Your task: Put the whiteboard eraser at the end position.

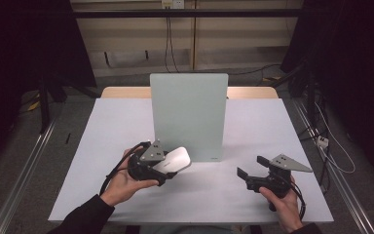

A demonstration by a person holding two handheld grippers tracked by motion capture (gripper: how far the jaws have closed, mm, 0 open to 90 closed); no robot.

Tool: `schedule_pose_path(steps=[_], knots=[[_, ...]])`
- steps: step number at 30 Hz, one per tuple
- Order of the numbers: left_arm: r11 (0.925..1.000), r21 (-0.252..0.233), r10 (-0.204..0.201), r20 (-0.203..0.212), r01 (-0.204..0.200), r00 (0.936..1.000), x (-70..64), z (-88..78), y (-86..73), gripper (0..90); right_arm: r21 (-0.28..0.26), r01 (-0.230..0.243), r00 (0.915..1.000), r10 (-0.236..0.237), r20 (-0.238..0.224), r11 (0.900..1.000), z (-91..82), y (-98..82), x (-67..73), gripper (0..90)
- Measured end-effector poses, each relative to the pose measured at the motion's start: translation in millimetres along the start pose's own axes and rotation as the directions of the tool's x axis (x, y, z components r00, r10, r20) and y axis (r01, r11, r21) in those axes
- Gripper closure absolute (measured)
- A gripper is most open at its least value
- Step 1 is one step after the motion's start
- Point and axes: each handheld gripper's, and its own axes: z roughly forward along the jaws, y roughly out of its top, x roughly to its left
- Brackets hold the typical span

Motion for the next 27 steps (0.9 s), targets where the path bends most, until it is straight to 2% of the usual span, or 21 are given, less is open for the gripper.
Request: schedule_pose_path(steps=[6,8,10,13,18,19,20,21,24,27], knots=[[0.997,0.069,0.032,0.053,-0.035,0.9981,-6.0,17.8,8.4,31.1,0.002,-0.003,1.0,0.003,0.003,1.0,-0.6,-0.2,-0.2,8.0],[0.991,0.115,0.061,0.068,-0.069,0.9958,-6.3,24.6,10.4,31.1,0.002,-0.003,1.0,0.003,0.002,1.0,-0.5,-0.3,-0.2,8.0],[0.9898,0.127,0.054,0.082,-0.064,0.9952,-5.8,31.9,10.2,31.1,0.002,-0.005,1.0,0.005,0.002,1.0,-0.5,-0.3,-0.4,7.9],[0.9845,0.155,0.068,0.1,-0.083,0.9927,-4.3,38.5,12.4,31.1,0.003,-0.004,1.0,0.004,0.001,1.0,-0.3,-0.3,-0.6,7.9],[0.9783,0.181,0.08,0.12,-0.101,0.9895,-4.9,47.3,21.1,31.1,0.003,-0.003,1.0,0.003,0.001,1.0,-0.1,-0.3,-0.2,7.9],[0.9795,0.176,0.079,0.112,-0.098,0.9906,-5.1,50.3,21.3,31.1,0.003,-0.002,1.0,0.002,0.0,1.0,-0.2,-0.3,-0.1,7.9],[0.9768,0.188,0.079,0.126,-0.102,0.9888,-4.2,52.2,21.7,31.1,0.002,-0.002,1.0,0.002,0.001,1.0,-0.3,-0.3,-0.1,7.9],[0.9773,0.186,0.079,0.12,-0.1,0.9896,-4.8,55.2,20.8,31.1,0.001,-0.002,1.0,0.002,0.001,1.0,-0.5,-0.3,-0.2,7.9],[0.9709,0.208,0.091,0.136,-0.118,0.9865,-5.8,59.8,19.6,31.1,0.002,-0.005,1.0,0.005,0.002,1.0,-0.9,-0.4,-0.7,7.9],[0.9707,0.205,0.097,0.142,-0.126,0.985,-5.3,62.9,19.8,31.1,0.001,-0.004,1.0,0.004,0.002,1.0,-0.7,-0.3,-1.0,7.9]])
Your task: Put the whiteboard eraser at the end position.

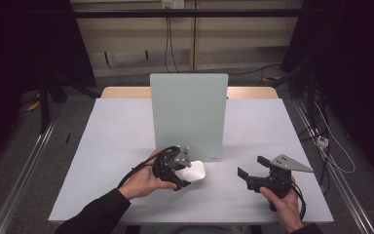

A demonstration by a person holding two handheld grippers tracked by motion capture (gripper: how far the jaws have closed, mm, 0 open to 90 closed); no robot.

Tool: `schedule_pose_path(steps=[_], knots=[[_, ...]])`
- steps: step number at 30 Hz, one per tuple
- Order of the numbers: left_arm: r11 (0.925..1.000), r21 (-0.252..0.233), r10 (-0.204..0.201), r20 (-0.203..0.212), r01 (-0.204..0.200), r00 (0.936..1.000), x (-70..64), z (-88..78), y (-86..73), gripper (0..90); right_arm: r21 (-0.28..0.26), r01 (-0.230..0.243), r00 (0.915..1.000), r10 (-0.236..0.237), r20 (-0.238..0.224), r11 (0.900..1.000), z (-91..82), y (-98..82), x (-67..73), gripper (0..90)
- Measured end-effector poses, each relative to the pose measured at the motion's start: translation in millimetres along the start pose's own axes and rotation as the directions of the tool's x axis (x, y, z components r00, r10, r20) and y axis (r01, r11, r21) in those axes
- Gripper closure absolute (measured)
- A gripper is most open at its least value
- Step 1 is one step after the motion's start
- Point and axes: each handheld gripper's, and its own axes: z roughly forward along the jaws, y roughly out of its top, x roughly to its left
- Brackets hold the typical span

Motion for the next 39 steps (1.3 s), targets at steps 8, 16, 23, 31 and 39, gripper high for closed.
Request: schedule_pose_path(steps=[8,16,23,31,39], knots=[[0.9994,0.01,0.032,0.005,-0.032,0.9995,-1.2,7.1,1.3,31.0,0.001,0.002,1.0,-0.002,-0.001,1.0,0.4,0.0,0.5,7.9],[0.9999,0.004,0.013,0.006,-0.014,0.9999,-0.2,13.3,0.6,30.9,0.0,0.003,1.0,-0.003,-0.003,1.0,0.0,0.1,0.6,7.9],[0.9999,-0.016,-0.003,0.005,0.003,1.0,-0.1,15.8,-2.8,30.3,0.001,0.003,1.0,-0.003,-0.001,1.0,-0.4,0.0,0.6,7.9],[0.999,-0.043,-0.014,-0.013,0.013,0.9998,-1.6,15.2,-5.0,28.6,0.003,0.002,1.0,-0.002,0.001,1.0,-0.4,-0.3,0.2,7.9],[0.9949,-0.087,-0.055,-0.038,0.051,0.9978,-2.0,11.3,-3.7,9.5,0.005,0.006,1.0,-0.006,-0.001,1.0,-0.2,-0.6,0.4,7.9]])
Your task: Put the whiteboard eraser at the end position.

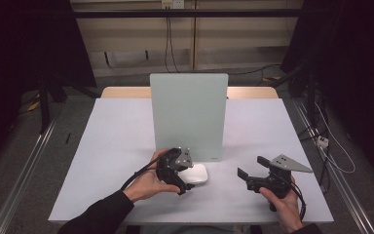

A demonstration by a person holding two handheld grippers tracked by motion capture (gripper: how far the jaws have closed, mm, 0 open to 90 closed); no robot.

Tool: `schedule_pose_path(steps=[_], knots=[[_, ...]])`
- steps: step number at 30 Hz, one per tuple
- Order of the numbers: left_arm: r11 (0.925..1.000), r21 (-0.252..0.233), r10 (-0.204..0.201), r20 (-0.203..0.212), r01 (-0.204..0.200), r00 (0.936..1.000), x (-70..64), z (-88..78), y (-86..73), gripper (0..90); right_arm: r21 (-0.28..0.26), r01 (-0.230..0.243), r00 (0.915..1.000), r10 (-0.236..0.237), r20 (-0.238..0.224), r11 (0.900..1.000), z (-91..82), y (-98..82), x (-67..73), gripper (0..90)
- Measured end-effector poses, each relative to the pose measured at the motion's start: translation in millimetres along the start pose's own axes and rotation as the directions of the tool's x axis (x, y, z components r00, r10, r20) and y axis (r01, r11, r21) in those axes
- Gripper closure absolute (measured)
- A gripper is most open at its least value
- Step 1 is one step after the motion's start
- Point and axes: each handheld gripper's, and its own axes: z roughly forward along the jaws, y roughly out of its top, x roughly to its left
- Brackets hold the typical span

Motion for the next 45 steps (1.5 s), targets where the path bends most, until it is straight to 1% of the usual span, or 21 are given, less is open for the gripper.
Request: schedule_pose_path(steps=[6,11,12,13,16,20,21,22,23,26,28,31,32,33,34,35,37,40,41,44,45], knots=[[0.9958,-0.074,-0.053,0.007,0.054,0.9985,6.7,-10.3,-3.4,6.6,-0.002,-0.002,1.0,0.002,-0.001,1.0,-0.3,-0.1,0.1,7.9],[0.9824,-0.15,-0.114,-0.008,0.112,0.9934,11.9,-19.5,-4.7,6.7,-0.002,-0.003,1.0,0.003,-0.003,1.0,-0.6,-0.6,-0.2,7.9],[0.9809,-0.152,-0.126,-0.027,0.121,0.9916,12.1,-22.6,-4.1,6.7,-0.003,-0.006,1.0,0.006,-0.003,1.0,-0.6,-0.8,-0.6,7.9],[0.9755,-0.173,-0.146,-0.045,0.136,0.9883,12.0,-24.2,-4.2,6.7,-0.003,-0.007,1.0,0.007,-0.004,1.0,-0.6,-0.8,-1.0,7.9],[0.9661,-0.208,-0.166,-0.052,0.152,0.9847,13.2,-28.9,-4.2,6.6,-0.003,-0.007,1.0,0.007,-0.003,1.0,0.0,-0.7,-1.4,7.9],[0.9571,-0.24,-0.185,-0.078,0.162,0.9796,13.9,-35.3,-5.4,6.6,0.0,-0.003,1.0,0.003,-0.005,1.0,1.2,-0.2,-0.6,7.9],[0.9477,-0.266,-0.204,-0.08,0.176,0.9758,13.5,-36.1,-5.9,6.6,0.001,-0.002,1.0,0.002,-0.006,1.0,1.5,-0.1,-0.5,7.8],[0.9475,-0.266,-0.206,-0.084,0.178,0.9748,13.6,-38.5,-6.1,6.6,0.002,-0.002,1.0,0.002,-0.006,1.0,1.6,-0.1,-0.2,7.9],[0.9426,-0.282,-0.211,-0.087,0.179,0.9735,13.4,-39.6,-6.3,6.6,0.0,-0.002,1.0,0.002,-0.005,1.0,1.7,-0.1,0.1,7.9],[0.9382,-0.291,-0.22,-0.084,0.187,0.972,13.3,-44.4,-6.7,6.5,0.0,-0.002,1.0,0.002,-0.003,1.0,1.1,0.2,0.3,7.8],[0.9314,-0.308,-0.229,-0.081,0.194,0.97,13.5,-47.3,-7.9,6.1,-0.001,0.0,1.0,0.0,-0.001,1.0,1.2,0.2,0.8,7.8],[0.926,-0.325,-0.235,-0.1,0.191,0.9669,13.1,-53.5,-9.6,5.9,-0.001,0.001,1.0,-0.001,-0.001,1.0,1.4,0.3,1.1,7.6],[0.9275,-0.321,-0.236,-0.104,0.192,0.9662,13.6,-56.0,-10.7,5.9,0.0,0.001,1.0,-0.001,0.0,1.0,1.4,0.3,1.2,7.6],[0.9257,-0.323,-0.243,-0.108,0.197,0.964,14.2,-57.6,-11.8,5.9,0.0,0.001,1.0,-0.001,0.001,1.0,1.4,0.3,1.2,7.5],[0.9196,-0.332,-0.256,-0.103,0.209,0.9612,14.5,-58.4,-13.0,5.9,-0.001,0.001,1.0,-0.001,0.001,1.0,1.3,0.3,1.1,7.5],[0.9219,-0.324,-0.26,-0.113,0.212,0.9589,15.1,-60.4,-14.4,5.9,-0.001,0.001,1.0,-0.001,0.001,1.0,1.2,0.3,1.3,7.5],[0.9162,-0.335,-0.275,-0.129,0.219,0.9526,15.7,-62.5,-18.2,5.9,0.0,0.002,1.0,-0.002,0.001,1.0,1.0,0.1,1.3,7.4],[0.9126,-0.34,-0.288,-0.139,0.228,0.9474,15.7,-64.9,-23.9,5.4,-0.001,0.0,1.0,0.0,0.002,1.0,0.5,0.0,1.3,7.4],[0.9062,-0.351,-0.301,-0.142,0.236,0.943,15.2,-65.1,-26.0,5.4,-0.001,0.002,1.0,-0.002,0.004,1.0,0.4,0.0,1.3,7.3],[0.9099,-0.344,-0.301,-0.162,0.232,0.9398,14.7,-68.2,-32.5,5.3,-0.001,0.001,1.0,-0.001,0.006,1.0,0.2,0.0,1.4,7.2],[0.9086,-0.342,-0.31,-0.166,0.24,0.9362,14.2,-69.5,-34.7,5.4,-0.001,0.002,1.0,-0.002,0.006,1.0,0.2,-0.1,1.4,7.2]])
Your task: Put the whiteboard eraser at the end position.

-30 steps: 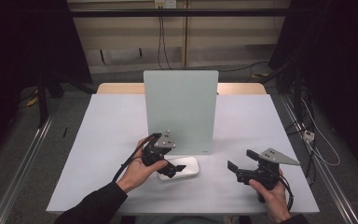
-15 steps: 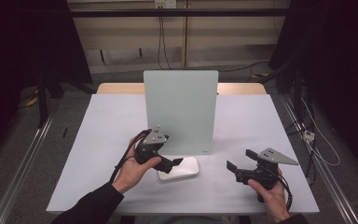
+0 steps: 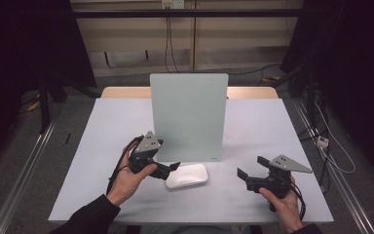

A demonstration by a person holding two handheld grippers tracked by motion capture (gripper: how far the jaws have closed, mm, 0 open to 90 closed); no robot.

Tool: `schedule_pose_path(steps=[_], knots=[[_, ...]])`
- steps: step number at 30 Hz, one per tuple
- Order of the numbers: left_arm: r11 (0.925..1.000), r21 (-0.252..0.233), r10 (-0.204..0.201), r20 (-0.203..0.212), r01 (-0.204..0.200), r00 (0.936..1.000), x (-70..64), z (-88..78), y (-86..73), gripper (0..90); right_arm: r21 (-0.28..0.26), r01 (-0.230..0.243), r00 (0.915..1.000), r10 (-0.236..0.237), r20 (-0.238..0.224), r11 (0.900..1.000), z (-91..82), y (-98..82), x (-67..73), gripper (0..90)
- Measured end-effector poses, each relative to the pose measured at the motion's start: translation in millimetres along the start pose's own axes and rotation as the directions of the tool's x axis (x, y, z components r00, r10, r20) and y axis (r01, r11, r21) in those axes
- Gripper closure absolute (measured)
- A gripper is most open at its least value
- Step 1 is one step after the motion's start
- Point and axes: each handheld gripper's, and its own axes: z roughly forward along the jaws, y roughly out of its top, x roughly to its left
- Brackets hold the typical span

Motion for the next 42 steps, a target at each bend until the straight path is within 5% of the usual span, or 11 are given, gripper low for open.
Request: schedule_pose_path(steps=[12,27,42], knots=[[0.9988,-0.038,-0.033,-0.06,0.031,0.9977,7.4,-25.4,-12.0,5.4,0.0,0.013,0.9999,-0.013,0.009,1.0,-0.1,0.1,1.2,6.3],[0.9944,-0.051,-0.099,-0.127,0.093,0.9869,15.2,-49.3,-38.7,5.4,0.008,0.015,0.9991,-0.015,0.04,1.0,-0.7,-0.8,-1.4,6.3],[0.9898,-0.06,-0.137,-0.161,0.129,0.9775,10.3,-55.8,-61.3,5.4,0.035,0.045,0.9967,-0.047,0.066,0.998,1.2,-3.4,1.0,5.6]])
